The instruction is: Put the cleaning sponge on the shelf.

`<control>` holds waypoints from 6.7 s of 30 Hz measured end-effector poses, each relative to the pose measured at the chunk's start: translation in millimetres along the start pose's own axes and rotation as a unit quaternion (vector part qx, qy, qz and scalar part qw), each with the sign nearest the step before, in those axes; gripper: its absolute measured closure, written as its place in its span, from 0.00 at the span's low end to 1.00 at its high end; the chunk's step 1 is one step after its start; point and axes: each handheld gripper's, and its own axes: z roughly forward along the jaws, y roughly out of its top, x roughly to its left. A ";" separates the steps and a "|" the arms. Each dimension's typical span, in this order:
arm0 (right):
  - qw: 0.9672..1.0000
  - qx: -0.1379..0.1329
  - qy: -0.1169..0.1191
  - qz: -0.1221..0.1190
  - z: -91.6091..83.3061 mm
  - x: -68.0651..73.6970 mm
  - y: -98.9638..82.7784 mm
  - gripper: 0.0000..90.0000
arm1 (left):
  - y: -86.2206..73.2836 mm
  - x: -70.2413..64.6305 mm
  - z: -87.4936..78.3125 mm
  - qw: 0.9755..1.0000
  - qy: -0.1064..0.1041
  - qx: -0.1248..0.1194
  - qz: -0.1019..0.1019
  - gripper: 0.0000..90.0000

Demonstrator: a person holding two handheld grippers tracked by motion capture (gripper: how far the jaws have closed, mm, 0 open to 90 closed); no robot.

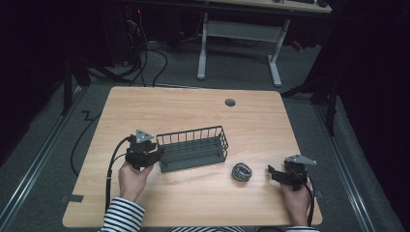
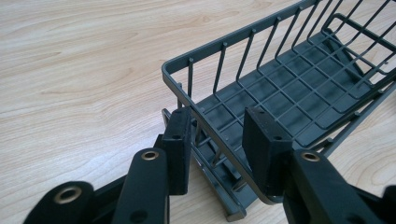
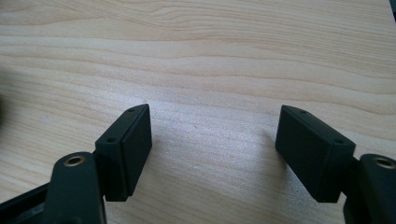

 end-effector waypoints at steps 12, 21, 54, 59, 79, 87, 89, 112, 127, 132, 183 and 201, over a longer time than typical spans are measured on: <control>1.000 0.000 0.000 0.000 0.0 0.0 0.0 0.30 | 1.5 6.1 -10.9 1.000 -0.016 -0.018 -0.018 0.37; 1.000 0.000 0.000 0.000 0.0 0.0 0.0 0.30 | -4.8 23.3 -34.7 0.998 -0.023 -0.037 -0.036 0.34; 1.000 0.000 0.000 0.000 0.1 0.1 0.1 0.31 | -94.5 67.7 -19.5 0.990 0.045 -0.033 -0.129 0.33; 1.000 0.000 0.001 0.000 0.1 0.1 0.1 0.31 | -102.5 67.8 -11.3 0.990 0.064 -0.024 -0.127 0.33; 1.000 0.000 0.001 -0.001 0.3 0.5 0.3 0.31 | -111.7 72.8 -2.6 0.987 0.109 -0.021 -0.116 0.33; 1.000 0.001 0.005 -0.003 0.3 0.1 0.4 0.30 | -108.2 63.6 2.9 0.988 0.133 0.003 -0.075 0.30; 1.000 0.005 0.008 -0.008 -0.1 -0.9 1.3 0.30 | -108.2 63.4 3.1 0.988 0.134 0.003 -0.074 0.30; 0.996 0.005 0.083 -0.036 -40.3 30.9 -0.1 0.32 | -108.5 64.1 2.8 0.989 0.130 0.002 -0.075 0.30; 0.985 -0.001 0.146 -0.088 -45.1 75.3 16.7 0.30 | -108.7 64.6 2.5 0.989 0.127 0.001 -0.077 0.29; 0.982 0.005 0.153 -0.108 -37.8 90.5 27.6 0.28 | -108.8 64.8 2.4 0.989 0.126 -0.001 -0.078 0.29; 0.975 0.040 0.166 -0.143 -21.6 102.8 58.2 0.37 | -108.8 65.3 2.1 0.989 0.124 -0.001 -0.080 0.28; 0.967 -0.001 0.210 -0.148 -42.5 106.4 126.7 0.37 | -108.8 65.3 2.0 0.989 0.123 -0.001 -0.080 0.28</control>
